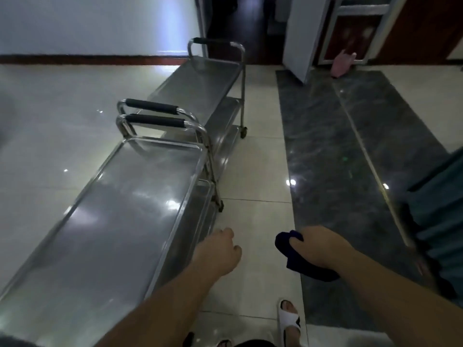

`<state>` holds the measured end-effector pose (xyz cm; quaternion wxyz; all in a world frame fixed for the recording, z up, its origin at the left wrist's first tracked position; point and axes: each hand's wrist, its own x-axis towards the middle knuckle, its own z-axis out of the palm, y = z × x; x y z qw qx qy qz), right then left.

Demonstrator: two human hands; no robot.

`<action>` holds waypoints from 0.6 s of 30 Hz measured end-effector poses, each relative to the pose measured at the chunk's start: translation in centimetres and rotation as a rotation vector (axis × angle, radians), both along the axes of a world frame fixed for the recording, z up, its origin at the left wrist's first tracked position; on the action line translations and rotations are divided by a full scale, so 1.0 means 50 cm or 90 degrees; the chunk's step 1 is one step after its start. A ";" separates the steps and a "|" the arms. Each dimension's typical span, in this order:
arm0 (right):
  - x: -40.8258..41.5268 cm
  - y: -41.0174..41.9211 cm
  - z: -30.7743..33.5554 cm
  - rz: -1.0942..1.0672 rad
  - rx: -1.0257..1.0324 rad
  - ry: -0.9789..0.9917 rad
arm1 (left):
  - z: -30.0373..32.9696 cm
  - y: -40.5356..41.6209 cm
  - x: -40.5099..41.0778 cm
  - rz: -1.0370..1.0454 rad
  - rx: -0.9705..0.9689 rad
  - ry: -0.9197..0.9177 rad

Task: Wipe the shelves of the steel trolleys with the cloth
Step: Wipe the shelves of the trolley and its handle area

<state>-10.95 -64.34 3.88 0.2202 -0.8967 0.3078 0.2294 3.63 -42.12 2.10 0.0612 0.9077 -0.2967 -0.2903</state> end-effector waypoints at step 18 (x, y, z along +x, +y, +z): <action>0.331 0.048 0.013 0.433 0.031 -0.003 | -0.022 0.092 -0.047 0.445 0.011 0.010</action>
